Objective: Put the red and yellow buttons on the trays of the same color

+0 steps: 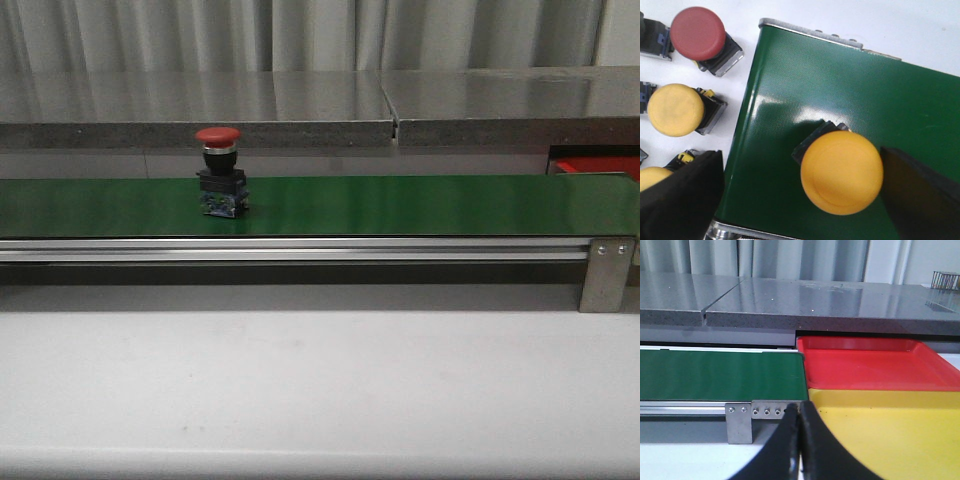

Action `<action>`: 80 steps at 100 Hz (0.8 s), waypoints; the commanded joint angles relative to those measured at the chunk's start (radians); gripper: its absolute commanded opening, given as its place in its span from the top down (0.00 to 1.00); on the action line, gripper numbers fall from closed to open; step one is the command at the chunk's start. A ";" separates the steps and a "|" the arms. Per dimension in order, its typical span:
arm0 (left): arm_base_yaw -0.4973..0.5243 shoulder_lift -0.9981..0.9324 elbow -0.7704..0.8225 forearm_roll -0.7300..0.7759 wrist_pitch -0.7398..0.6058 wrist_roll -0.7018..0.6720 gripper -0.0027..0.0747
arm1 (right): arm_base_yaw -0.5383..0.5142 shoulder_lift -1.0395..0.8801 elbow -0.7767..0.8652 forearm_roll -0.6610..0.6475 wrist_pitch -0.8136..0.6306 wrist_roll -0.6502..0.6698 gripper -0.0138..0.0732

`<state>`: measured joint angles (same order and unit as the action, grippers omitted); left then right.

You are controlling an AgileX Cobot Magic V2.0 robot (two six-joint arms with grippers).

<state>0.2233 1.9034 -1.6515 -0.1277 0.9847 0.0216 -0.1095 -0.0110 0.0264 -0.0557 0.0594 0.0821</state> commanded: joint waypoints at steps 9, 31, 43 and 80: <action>-0.052 -0.143 -0.037 -0.016 -0.039 0.025 0.25 | -0.007 -0.012 -0.022 -0.011 -0.075 -0.004 0.93; -0.143 -0.286 0.042 -0.022 -0.042 0.044 0.77 | -0.007 -0.012 -0.022 -0.011 -0.075 -0.004 0.93; -0.174 -0.376 0.125 -0.035 -0.049 0.044 0.99 | -0.007 -0.012 -0.022 -0.011 -0.075 -0.004 0.93; -0.203 -0.675 0.396 -0.041 -0.062 0.044 0.99 | -0.007 -0.012 -0.022 -0.011 -0.075 -0.004 0.93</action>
<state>0.0270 1.3213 -1.2808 -0.1515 0.9786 0.0664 -0.1095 -0.0110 0.0264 -0.0557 0.0594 0.0821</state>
